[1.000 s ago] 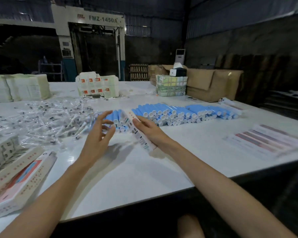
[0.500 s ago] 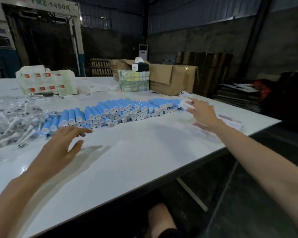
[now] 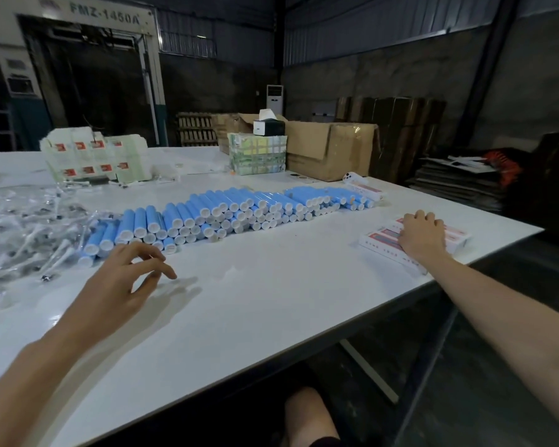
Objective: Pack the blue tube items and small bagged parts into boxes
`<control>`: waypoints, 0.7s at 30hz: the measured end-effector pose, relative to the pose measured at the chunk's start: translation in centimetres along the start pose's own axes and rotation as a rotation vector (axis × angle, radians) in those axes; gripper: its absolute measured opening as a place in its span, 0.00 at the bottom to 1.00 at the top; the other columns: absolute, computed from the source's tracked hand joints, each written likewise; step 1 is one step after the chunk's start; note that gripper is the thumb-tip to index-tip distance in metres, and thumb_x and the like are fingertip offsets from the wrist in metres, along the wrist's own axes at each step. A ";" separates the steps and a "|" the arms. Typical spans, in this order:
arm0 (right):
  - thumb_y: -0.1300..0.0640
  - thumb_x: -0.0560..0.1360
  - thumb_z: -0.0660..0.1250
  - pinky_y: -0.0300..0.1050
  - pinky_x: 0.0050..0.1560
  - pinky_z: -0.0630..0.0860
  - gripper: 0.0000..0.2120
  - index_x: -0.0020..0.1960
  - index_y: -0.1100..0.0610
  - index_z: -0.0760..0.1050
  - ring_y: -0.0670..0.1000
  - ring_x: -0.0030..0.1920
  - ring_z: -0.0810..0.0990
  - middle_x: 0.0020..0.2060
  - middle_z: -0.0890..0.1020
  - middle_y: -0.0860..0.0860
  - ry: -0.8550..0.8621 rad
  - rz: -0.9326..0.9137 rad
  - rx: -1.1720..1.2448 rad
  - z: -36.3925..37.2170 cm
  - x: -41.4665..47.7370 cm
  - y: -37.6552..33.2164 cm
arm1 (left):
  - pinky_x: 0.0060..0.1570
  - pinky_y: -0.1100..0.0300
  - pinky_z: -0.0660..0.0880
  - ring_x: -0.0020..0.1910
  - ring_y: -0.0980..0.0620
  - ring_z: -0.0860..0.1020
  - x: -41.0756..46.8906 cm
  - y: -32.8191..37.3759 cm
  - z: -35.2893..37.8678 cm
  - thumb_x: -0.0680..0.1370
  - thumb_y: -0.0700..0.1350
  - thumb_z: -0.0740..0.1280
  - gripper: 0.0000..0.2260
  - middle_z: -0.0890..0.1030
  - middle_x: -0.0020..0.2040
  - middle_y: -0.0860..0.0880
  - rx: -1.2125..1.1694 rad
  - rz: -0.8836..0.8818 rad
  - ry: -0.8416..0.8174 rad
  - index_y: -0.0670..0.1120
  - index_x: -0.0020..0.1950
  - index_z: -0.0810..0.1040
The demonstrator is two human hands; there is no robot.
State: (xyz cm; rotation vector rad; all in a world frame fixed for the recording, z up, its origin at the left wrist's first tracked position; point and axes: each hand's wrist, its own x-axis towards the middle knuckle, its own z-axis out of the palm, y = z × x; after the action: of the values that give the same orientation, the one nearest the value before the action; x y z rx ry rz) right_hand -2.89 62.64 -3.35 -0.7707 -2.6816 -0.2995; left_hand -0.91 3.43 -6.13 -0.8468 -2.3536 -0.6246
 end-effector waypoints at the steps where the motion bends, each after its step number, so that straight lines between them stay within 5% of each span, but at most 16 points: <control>1: 0.48 0.82 0.67 0.59 0.74 0.67 0.22 0.72 0.57 0.71 0.60 0.68 0.73 0.68 0.75 0.59 0.001 0.010 -0.017 0.0 0.1 0.0 | 0.53 0.47 0.74 0.59 0.49 0.74 0.0 0.0 0.0 0.80 0.35 0.72 0.14 0.77 0.58 0.56 -0.002 -0.002 0.002 0.56 0.52 0.87; 6: 0.44 0.80 0.69 0.59 0.73 0.67 0.24 0.70 0.57 0.73 0.60 0.68 0.72 0.67 0.74 0.59 0.012 0.086 -0.059 -0.3 0.0 -1.1 | 0.51 0.48 0.75 0.59 0.51 0.73 -0.1 -0.2 0.0 0.81 0.37 0.73 0.15 0.76 0.58 0.58 0.000 -0.005 -0.007 0.59 0.53 0.86; 10: 0.54 0.79 0.68 0.58 0.66 0.70 0.17 0.66 0.59 0.74 0.60 0.63 0.73 0.62 0.76 0.59 0.190 -0.006 0.097 -1.9 -0.5 -5.7 | 0.53 0.48 0.76 0.60 0.52 0.74 -0.1 -0.2 0.1 0.82 0.39 0.71 0.15 0.76 0.59 0.61 0.002 -0.010 -0.031 0.61 0.54 0.85; 15: 0.61 0.81 0.63 0.55 0.56 0.73 0.13 0.63 0.60 0.78 0.59 0.60 0.77 0.57 0.81 0.57 0.343 -0.255 0.668 -5.7 -4.0 -16.1 | 0.53 0.50 0.76 0.61 0.53 0.75 -0.4 -0.2 0.1 0.84 0.39 0.70 0.13 0.76 0.58 0.60 0.008 -0.068 -0.048 0.59 0.57 0.85; 18: 0.55 0.84 0.63 0.49 0.45 0.76 0.08 0.58 0.57 0.79 0.54 0.48 0.81 0.47 0.83 0.51 0.238 -0.357 1.016 -8.0 -7.2 -22.6 | 0.52 0.59 0.73 0.59 0.57 0.75 -0.6 -0.3 0.0 0.84 0.39 0.70 0.13 0.77 0.56 0.63 0.022 -0.145 -0.026 0.58 0.58 0.85; 21: 0.52 0.84 0.64 0.44 0.39 0.72 0.09 0.50 0.55 0.78 0.46 0.38 0.79 0.38 0.81 0.47 0.112 -0.480 1.248 -9.6 -10.3 -28.8 | 0.51 0.56 0.76 0.56 0.56 0.78 -0.6 -0.6 -0.1 0.85 0.41 0.68 0.11 0.80 0.54 0.62 0.064 -0.228 -0.004 0.57 0.58 0.84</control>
State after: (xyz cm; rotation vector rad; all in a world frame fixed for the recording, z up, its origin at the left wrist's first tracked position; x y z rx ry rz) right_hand -7.88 31.04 -1.47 0.2619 -2.2431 1.0847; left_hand -0.86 2.72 -6.60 -0.5561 -2.4798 -0.6350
